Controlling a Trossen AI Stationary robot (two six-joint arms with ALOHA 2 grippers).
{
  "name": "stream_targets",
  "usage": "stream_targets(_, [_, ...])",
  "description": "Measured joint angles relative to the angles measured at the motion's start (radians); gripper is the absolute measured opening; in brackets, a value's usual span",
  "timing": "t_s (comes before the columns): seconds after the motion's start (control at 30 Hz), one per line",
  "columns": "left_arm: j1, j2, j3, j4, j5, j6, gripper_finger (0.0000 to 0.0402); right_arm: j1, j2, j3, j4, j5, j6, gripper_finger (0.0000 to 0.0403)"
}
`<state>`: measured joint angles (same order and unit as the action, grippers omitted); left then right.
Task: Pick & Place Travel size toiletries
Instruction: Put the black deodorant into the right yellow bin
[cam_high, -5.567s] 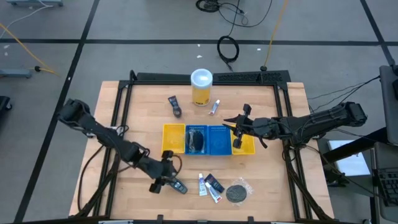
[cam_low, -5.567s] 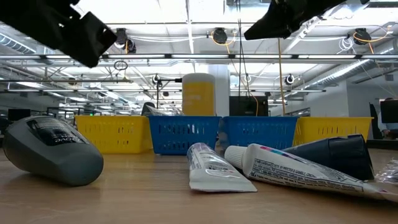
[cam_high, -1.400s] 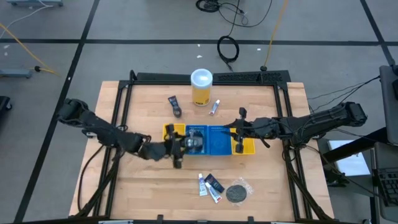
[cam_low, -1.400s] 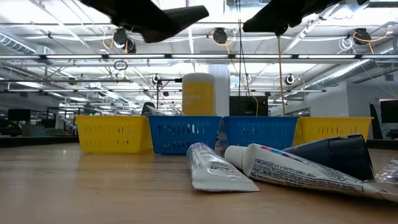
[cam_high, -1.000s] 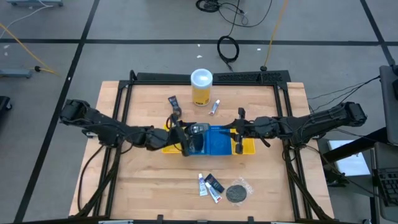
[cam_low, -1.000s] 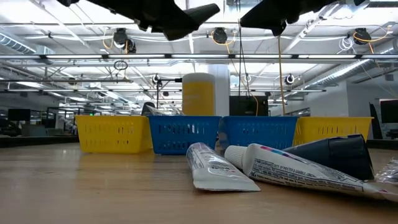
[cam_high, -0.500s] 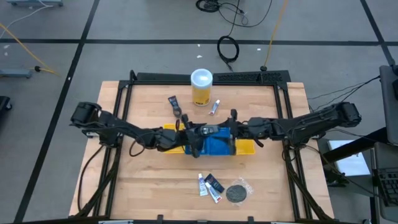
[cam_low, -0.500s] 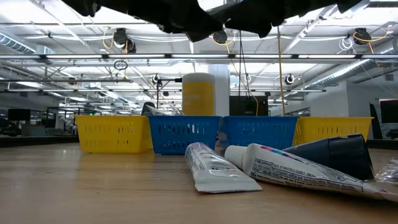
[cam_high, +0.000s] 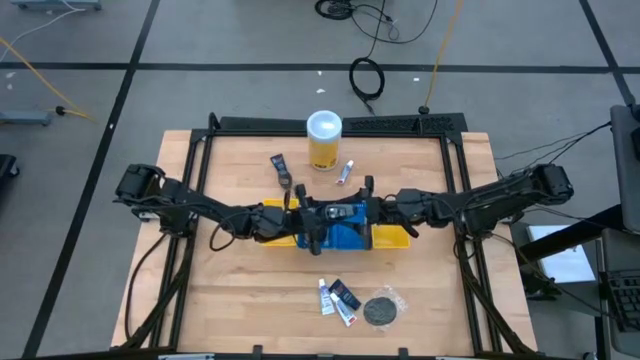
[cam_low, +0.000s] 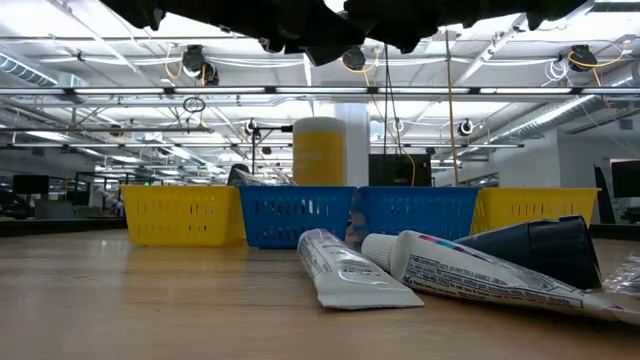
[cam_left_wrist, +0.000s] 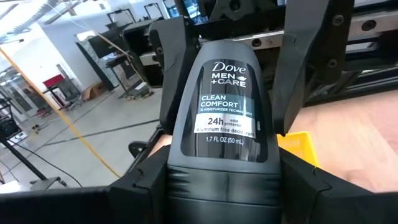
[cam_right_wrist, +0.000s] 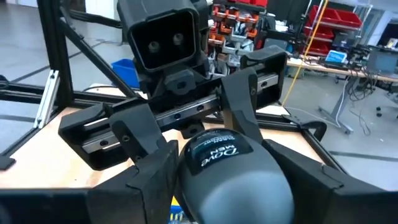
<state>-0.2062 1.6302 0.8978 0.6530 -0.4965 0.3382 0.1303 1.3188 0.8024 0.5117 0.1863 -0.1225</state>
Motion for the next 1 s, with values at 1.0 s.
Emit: stream_targets(1.0, [0.000,0.000,-0.002,-0.004,0.001,0.005,0.0205,0.000,0.000,0.000,-0.025,-0.035,-0.044,0.0189])
